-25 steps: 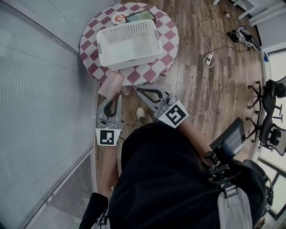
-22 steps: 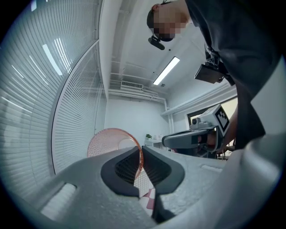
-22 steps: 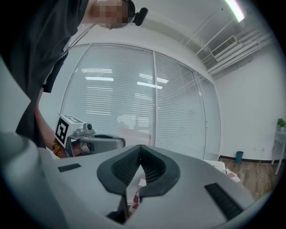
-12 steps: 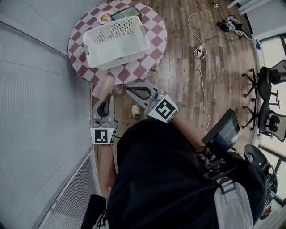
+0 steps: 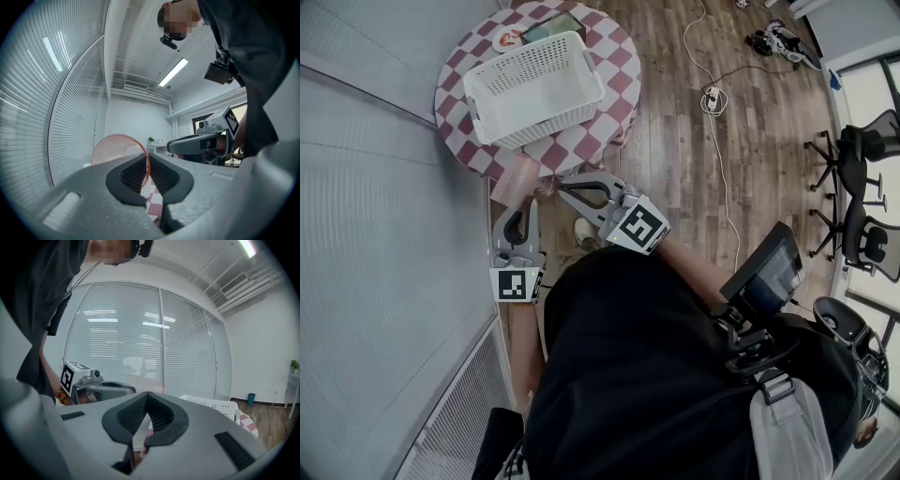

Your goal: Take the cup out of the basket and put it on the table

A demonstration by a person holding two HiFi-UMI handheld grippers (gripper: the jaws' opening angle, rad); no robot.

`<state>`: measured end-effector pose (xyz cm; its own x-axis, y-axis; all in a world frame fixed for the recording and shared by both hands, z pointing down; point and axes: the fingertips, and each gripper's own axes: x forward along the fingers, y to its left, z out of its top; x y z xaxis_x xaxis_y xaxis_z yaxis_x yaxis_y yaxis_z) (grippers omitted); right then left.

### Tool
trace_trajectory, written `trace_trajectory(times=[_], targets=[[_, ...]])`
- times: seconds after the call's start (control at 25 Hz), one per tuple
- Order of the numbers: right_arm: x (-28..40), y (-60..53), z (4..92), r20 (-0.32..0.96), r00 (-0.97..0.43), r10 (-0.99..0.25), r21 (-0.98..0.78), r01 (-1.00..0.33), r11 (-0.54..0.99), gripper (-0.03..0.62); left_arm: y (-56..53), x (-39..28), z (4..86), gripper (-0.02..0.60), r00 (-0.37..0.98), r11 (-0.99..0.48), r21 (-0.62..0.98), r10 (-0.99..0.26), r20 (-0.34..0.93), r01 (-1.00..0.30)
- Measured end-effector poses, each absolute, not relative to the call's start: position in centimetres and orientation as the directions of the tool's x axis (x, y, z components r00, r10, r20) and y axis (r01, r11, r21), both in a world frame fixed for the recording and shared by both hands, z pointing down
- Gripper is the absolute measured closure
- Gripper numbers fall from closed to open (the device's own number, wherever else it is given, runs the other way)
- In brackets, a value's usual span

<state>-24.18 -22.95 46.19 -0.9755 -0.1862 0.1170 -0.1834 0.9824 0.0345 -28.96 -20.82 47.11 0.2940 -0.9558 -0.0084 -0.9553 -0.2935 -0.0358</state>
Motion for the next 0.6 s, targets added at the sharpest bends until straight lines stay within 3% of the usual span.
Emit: trace_trajectory(times=[0.6], targets=[[-24.35, -22.46, 46.52, 0.124, -0.977, -0.176, 0.024, -0.174, 0.984, 0.583, -20.60, -28.79, 47.48, 0.562, 0.312, -0.313, -0.034, -0.950, 0.016, -0.949]])
